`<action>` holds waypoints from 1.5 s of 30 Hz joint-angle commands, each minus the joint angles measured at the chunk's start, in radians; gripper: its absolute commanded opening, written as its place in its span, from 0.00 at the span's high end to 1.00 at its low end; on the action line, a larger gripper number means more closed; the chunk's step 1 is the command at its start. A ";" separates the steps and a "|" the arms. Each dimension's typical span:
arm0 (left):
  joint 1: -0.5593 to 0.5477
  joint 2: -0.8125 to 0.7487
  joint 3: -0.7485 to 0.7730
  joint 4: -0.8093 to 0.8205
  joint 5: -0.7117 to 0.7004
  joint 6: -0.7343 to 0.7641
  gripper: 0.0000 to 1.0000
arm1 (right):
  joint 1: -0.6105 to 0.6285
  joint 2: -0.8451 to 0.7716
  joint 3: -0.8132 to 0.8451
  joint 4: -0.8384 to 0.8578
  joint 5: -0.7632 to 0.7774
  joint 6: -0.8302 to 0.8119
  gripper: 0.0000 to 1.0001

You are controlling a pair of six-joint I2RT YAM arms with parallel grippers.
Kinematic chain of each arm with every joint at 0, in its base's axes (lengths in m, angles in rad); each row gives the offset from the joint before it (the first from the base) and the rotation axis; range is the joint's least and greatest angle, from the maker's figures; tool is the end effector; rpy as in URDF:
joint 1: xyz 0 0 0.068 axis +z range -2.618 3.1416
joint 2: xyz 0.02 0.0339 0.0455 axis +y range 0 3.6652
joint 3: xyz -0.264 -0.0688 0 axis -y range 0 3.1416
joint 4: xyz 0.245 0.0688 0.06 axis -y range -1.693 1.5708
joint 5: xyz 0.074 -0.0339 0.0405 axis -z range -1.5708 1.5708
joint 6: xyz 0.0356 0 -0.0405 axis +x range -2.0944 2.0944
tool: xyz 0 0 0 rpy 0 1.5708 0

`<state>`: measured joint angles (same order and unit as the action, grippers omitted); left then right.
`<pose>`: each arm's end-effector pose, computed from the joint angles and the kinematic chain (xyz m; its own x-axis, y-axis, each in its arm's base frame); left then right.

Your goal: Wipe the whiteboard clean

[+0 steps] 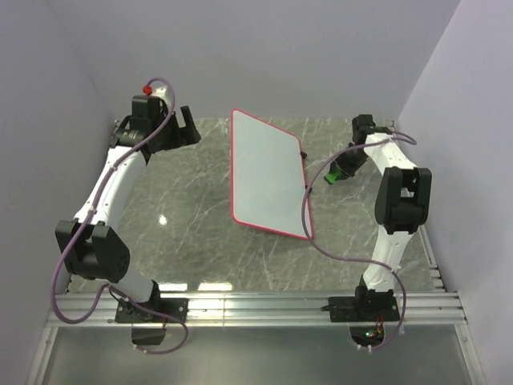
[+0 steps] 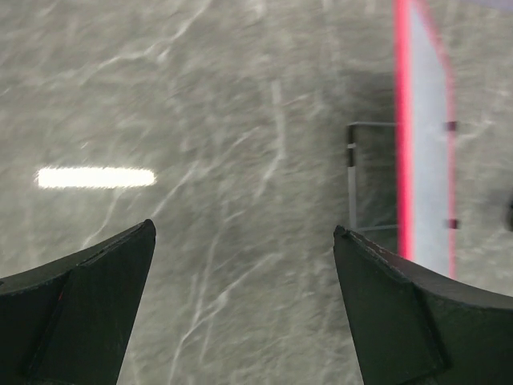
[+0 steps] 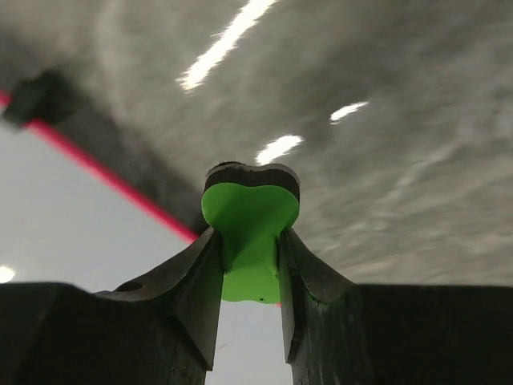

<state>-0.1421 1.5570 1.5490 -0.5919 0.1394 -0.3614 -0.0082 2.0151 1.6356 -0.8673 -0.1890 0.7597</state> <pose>0.3478 -0.0547 0.3738 -0.6125 -0.2661 -0.7443 0.0398 0.9301 -0.3652 0.4180 0.0033 0.2135 -0.7229 0.6824 -0.1082 0.6153 0.7071 0.3484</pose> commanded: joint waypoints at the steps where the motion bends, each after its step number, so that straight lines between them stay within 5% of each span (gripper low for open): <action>1: 0.019 -0.109 -0.096 0.014 -0.089 -0.005 0.01 | 0.013 -0.070 -0.077 -0.027 0.187 -0.077 1.00; 4: 0.022 -0.133 -0.167 0.033 -0.092 -0.017 0.01 | 0.013 -0.084 -0.146 -0.007 0.214 -0.074 0.95; 5: 0.024 -0.135 -0.179 0.035 -0.074 -0.022 0.01 | 0.013 -0.088 -0.163 0.019 0.214 -0.074 0.61; 6: 0.024 -0.137 -0.190 0.043 -0.066 -0.034 0.01 | 0.013 -0.098 -0.192 0.031 0.215 -0.076 0.44; 7: 0.024 -0.135 -0.204 0.049 -0.060 -0.040 0.01 | 0.013 -0.101 -0.201 0.051 0.215 -0.080 0.09; 8: 0.024 -0.133 -0.207 0.052 -0.054 -0.048 0.01 | 0.014 -0.105 -0.209 0.056 0.221 -0.083 0.01; 14: 0.024 -0.126 -0.168 0.026 -0.083 -0.085 0.01 | 0.016 -0.215 -0.220 0.037 0.229 -0.120 0.00; 21: 0.027 -0.167 -0.187 0.052 -0.060 -0.125 0.01 | 0.082 -0.669 -0.293 0.152 0.159 -0.244 0.00; 26: 0.027 -0.198 -0.193 0.070 0.000 -0.110 0.01 | 0.096 -0.828 -0.313 0.097 0.187 -0.211 0.00; 33: 0.018 -0.173 -0.176 0.089 0.124 -0.086 0.04 | 0.096 -1.154 -0.482 0.255 0.039 -0.238 0.00; 45: 0.018 -0.163 -0.168 0.066 0.065 -0.068 0.04 | 0.096 -1.194 -0.461 0.225 -0.047 -0.243 0.00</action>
<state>-0.1211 1.4025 1.3468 -0.5407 0.2119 -0.4534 0.0891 0.8070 1.1519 -0.6712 -0.1940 0.5282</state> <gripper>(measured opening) 0.959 0.995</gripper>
